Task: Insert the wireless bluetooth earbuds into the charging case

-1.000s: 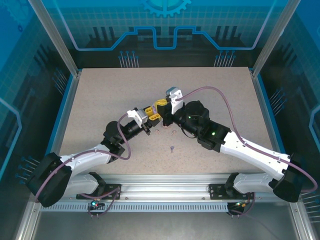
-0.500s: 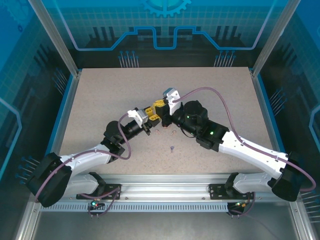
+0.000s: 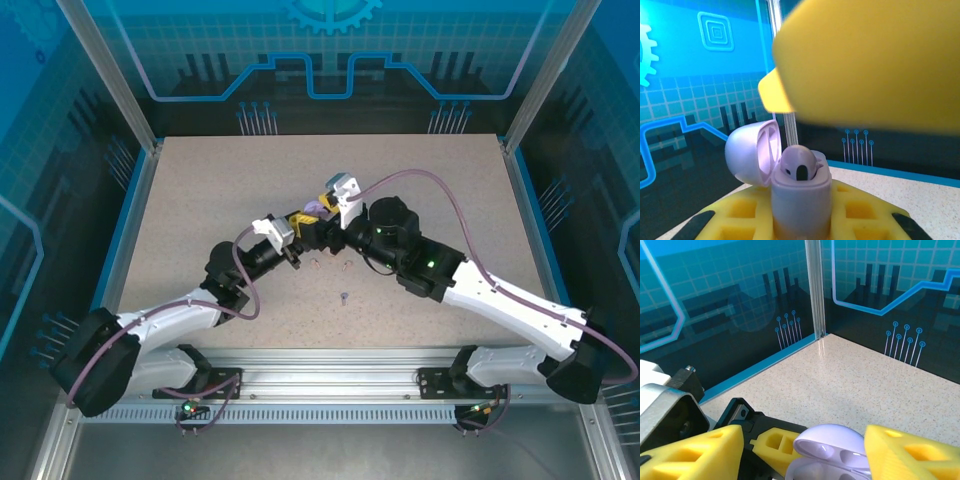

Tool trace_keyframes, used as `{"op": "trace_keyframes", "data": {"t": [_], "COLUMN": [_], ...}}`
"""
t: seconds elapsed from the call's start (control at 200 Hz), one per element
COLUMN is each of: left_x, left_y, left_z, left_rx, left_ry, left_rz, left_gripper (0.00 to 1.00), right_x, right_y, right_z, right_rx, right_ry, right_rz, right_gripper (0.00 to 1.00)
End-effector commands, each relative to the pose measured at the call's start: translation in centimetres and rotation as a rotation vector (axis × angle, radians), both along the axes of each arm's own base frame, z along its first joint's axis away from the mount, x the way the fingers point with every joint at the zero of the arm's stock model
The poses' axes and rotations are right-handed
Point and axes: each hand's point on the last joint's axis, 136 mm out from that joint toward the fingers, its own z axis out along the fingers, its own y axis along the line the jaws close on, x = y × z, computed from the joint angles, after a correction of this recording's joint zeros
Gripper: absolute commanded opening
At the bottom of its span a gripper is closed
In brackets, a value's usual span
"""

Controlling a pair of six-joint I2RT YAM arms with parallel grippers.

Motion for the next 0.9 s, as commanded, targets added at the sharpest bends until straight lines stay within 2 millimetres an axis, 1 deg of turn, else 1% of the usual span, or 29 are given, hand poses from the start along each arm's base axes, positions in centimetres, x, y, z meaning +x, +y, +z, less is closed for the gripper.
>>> {"op": "trace_keyframes", "data": {"t": [0.0,0.11,0.2,0.3,0.36,0.435,0.48,0.55,0.64,0.725,0.815,0.895], "left_x": [-0.9,-0.9,-0.9,-0.9,-0.8,-0.9,-0.8,-0.7,-0.6,-0.6,-0.6,-0.6], "left_y": [0.1,0.2,0.2,0.4,0.6,0.9,1.1,1.4,1.6,1.7,1.9,2.0], "left_z": [3.2,3.0,2.8,2.5,2.3,2.1,2.0,1.6,1.2,0.8,0.2,-0.2], "left_rx": [-0.057,-0.057,-0.055,-0.053,-0.049,-0.050,-0.052,-0.051,-0.053,-0.057,-0.063,-0.072], "left_ry": [-0.087,-0.086,-0.083,-0.082,-0.083,-0.076,-0.071,-0.061,-0.051,-0.038,-0.021,-0.008], "left_rz": [-0.014,-0.012,-0.008,0.003,0.016,0.024,0.036,0.053,0.063,0.069,0.070,0.073], "left_gripper": [0.00,0.00,0.00,0.00,0.00,0.00,0.00,0.00,0.00,0.00,0.00,0.00], "right_x": [-0.3,-0.5,-0.7,-0.7,-0.7,-0.6,-0.6,-0.4,-0.4,-0.7,-1.1,-1.3], "right_y": [-1.7,-2.8,-3.8,-5.4,-6.7,-8.6,-9.8,-11.9,-13.9,-14.8,-15.2,-14.8], "right_z": [4.1,5.6,6.3,6.0,5.2,3.3,1.7,-1.2,-5.2,-8.4,-11.3,-13.7], "right_rx": [0.089,0.147,0.191,0.213,0.219,0.200,0.174,0.125,0.054,0.000,-0.037,-0.075], "right_ry": [-0.023,-0.013,0.015,0.068,0.112,0.173,0.208,0.284,0.377,0.448,0.519,0.584], "right_rz": [-0.035,-0.049,-0.061,-0.105,-0.156,-0.239,-0.293,-0.396,-0.495,-0.551,-0.588,-0.594], "right_gripper": [0.69,0.71,0.71,0.72,0.71,0.71,0.72,0.72,0.72,0.72,0.71,0.71]}}
